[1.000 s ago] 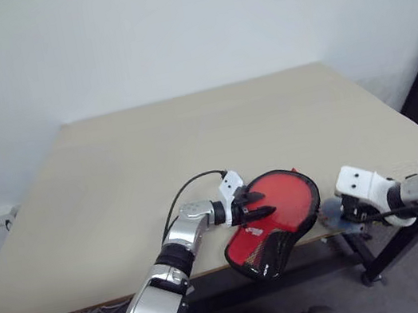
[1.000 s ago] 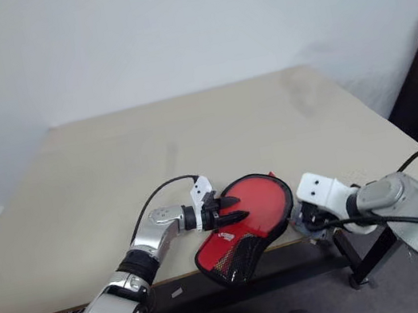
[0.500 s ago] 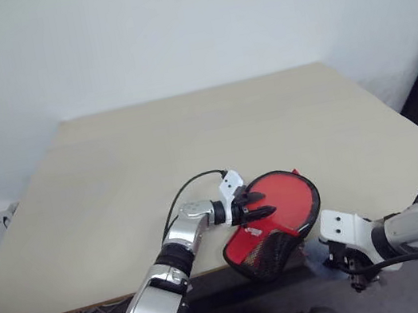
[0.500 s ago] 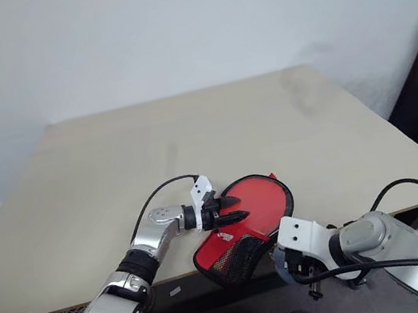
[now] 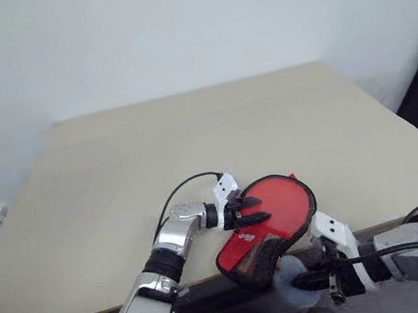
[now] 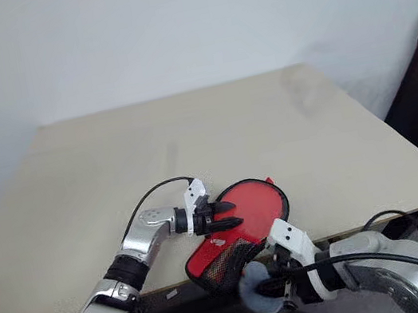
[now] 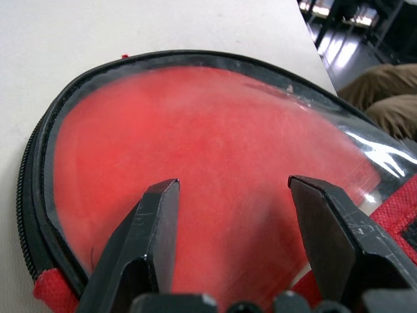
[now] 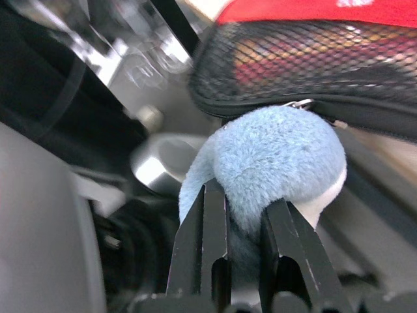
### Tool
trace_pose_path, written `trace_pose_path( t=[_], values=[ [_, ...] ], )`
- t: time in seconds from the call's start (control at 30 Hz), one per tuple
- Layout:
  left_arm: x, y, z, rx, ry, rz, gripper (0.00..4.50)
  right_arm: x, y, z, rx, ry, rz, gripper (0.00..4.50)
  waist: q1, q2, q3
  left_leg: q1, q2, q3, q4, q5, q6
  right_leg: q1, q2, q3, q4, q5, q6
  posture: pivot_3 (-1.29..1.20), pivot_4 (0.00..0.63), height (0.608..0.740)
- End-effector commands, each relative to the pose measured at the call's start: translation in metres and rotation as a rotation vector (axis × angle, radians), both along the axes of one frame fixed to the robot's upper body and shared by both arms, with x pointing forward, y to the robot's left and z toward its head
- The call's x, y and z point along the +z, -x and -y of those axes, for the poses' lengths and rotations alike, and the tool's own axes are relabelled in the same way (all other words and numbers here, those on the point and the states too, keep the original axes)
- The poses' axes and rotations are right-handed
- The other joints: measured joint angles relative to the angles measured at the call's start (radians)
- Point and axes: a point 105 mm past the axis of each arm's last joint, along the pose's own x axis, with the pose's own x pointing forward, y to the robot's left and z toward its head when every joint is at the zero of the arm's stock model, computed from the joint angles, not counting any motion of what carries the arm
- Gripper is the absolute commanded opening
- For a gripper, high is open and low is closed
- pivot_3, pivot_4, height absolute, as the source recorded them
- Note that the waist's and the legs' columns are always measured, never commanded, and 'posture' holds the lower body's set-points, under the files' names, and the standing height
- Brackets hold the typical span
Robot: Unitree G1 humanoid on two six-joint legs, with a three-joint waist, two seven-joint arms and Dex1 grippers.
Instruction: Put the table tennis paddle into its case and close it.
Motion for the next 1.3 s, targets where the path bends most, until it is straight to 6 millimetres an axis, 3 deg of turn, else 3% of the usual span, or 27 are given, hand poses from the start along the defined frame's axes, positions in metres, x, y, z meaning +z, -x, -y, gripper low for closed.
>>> trace_pose_path(
  t=[0.03, 0.27, 0.4, 0.5, 0.67, 0.93, 1.13, 1.3],
  values=[
    [-0.096, 0.062, -0.05, -0.003, -0.354, -0.346, 2.8, 0.016, 0.046, -0.025, 0.211, -0.124, -0.036, 0.1, 0.0, 0.0, 0.0, 0.003, 0.0, -0.001, -0.001, -0.002, -0.001, 0.001, 0.001, 0.0, 0.001, 0.0, -0.001, 0.0, 0.0, 0.74],
    [-0.086, 0.065, -0.046, -0.053, -0.362, -0.345, 2.8, -0.011, 0.088, -0.013, 0.308, 0.014, -0.169, 0.09, 0.0, -0.001, -0.001, 0.012, 0.004, 0.001, -0.006, -0.012, 0.002, 0.005, 0.002, -0.003, 0.001, -0.002, -0.003, 0.0, 0.0, 0.74],
    [-0.084, 0.065, -0.043, -0.059, -0.362, -0.347, 2.8, -0.018, 0.094, -0.014, 0.32, 0.013, -0.183, 0.09, 0.001, -0.003, -0.002, 0.012, 0.002, 0.002, -0.005, -0.016, 0.006, 0.006, 0.002, -0.001, 0.0, -0.005, -0.005, 0.0, 0.0, 0.74],
    [-0.081, 0.064, -0.039, -0.065, -0.358, -0.343, 2.8, -0.023, 0.086, -0.019, 0.303, 0.003, -0.15, 0.09, 0.001, -0.004, -0.002, 0.012, 0.002, 0.003, -0.004, -0.018, 0.008, 0.006, 0.002, 0.001, 0.0, -0.006, -0.004, 0.0, 0.0, 0.74],
    [-0.079, 0.062, -0.036, -0.05, -0.348, -0.35, 2.8, -0.025, 0.065, -0.014, 0.226, -0.014, -0.118, 1.84, 0.001, -0.004, -0.002, 0.013, 0.002, 0.003, -0.003, -0.019, 0.008, 0.006, 0.002, 0.001, 0.0, -0.006, -0.004, 0.0, 0.0, 0.74],
    [-0.072, 0.056, -0.031, -0.025, -0.334, -0.344, 2.8, -0.021, 0.052, -0.003, 0.234, -0.001, -0.07, 4.47, 0.001, -0.004, -0.001, 0.013, 0.002, 0.004, -0.002, -0.019, 0.008, 0.007, 0.003, 0.004, 0.001, -0.006, -0.004, 0.0, 0.0, 0.74],
    [-0.065, 0.051, -0.027, -0.01, -0.324, -0.331, 2.8, -0.011, 0.024, 0.012, 0.148, 0.013, 0.018, 4.47, 0.001, -0.005, -0.002, 0.013, 0.001, 0.004, -0.002, -0.019, 0.008, 0.007, 0.003, 0.004, 0.0, -0.006, -0.004, 0.0, 0.0, 0.74],
    [-0.044, 0.039, -0.021, 0.005, -0.256, -0.25, 2.8, 0.016, -0.047, 0.045, -0.14, 0.028, 0.205, 4.47, 0.0, -0.005, -0.001, 0.013, 0.001, 0.005, -0.001, -0.019, 0.008, 0.006, 0.003, 0.007, 0.001, -0.006, -0.004, 0.0, 0.0, 0.74]
  ],
)
